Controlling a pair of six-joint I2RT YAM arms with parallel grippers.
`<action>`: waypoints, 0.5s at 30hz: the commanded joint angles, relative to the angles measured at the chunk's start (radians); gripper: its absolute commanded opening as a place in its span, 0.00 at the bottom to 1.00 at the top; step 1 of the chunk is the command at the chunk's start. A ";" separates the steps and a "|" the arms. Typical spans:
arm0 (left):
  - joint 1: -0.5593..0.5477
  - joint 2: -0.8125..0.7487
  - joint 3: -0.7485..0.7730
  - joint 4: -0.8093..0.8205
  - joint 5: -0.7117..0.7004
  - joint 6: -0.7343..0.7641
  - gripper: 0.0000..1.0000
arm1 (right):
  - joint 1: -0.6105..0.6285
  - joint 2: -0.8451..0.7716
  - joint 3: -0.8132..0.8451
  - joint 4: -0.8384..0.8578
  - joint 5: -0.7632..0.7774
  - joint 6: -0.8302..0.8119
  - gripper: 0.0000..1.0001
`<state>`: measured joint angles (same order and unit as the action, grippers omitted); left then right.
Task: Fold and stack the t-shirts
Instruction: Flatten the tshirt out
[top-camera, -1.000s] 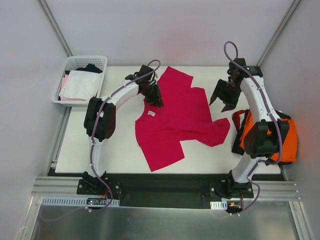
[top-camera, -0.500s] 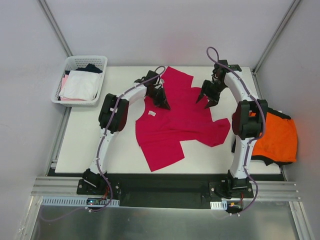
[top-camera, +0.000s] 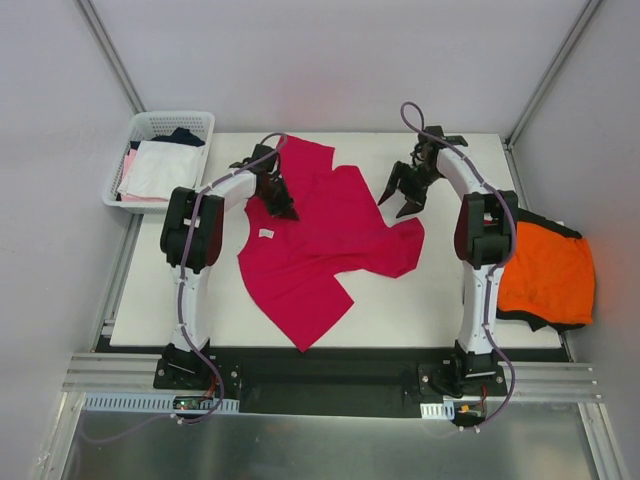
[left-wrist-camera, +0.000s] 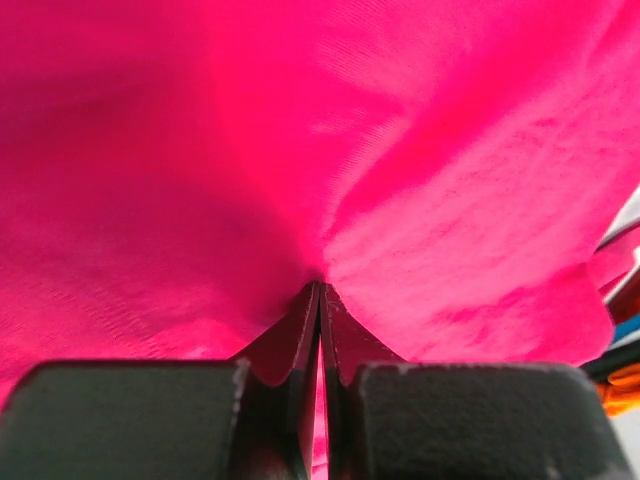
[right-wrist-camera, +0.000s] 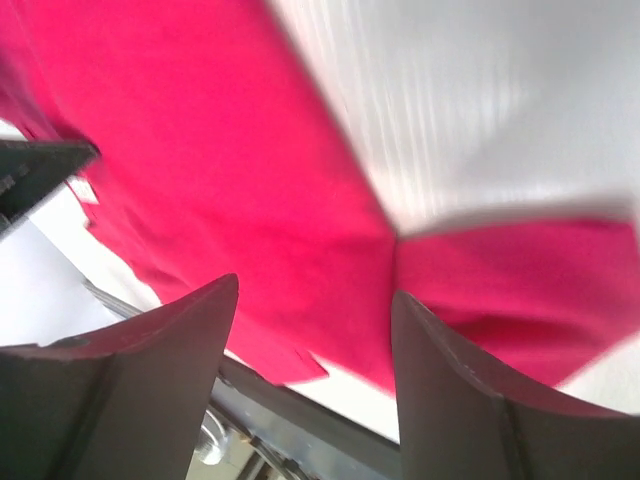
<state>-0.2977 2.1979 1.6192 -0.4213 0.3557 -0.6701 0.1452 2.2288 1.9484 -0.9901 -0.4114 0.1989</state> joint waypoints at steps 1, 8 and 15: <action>-0.003 -0.026 -0.035 -0.063 -0.040 0.079 0.03 | -0.004 0.086 0.092 0.109 -0.113 0.065 0.67; -0.024 0.008 0.059 -0.063 0.041 0.078 0.10 | -0.006 0.187 0.136 0.275 -0.234 0.177 0.66; -0.105 -0.017 0.088 -0.063 0.095 0.037 0.11 | -0.051 0.209 0.147 0.456 -0.251 0.253 0.60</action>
<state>-0.3347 2.2074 1.6680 -0.4576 0.3962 -0.6254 0.1349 2.4344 2.0392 -0.6804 -0.6189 0.3771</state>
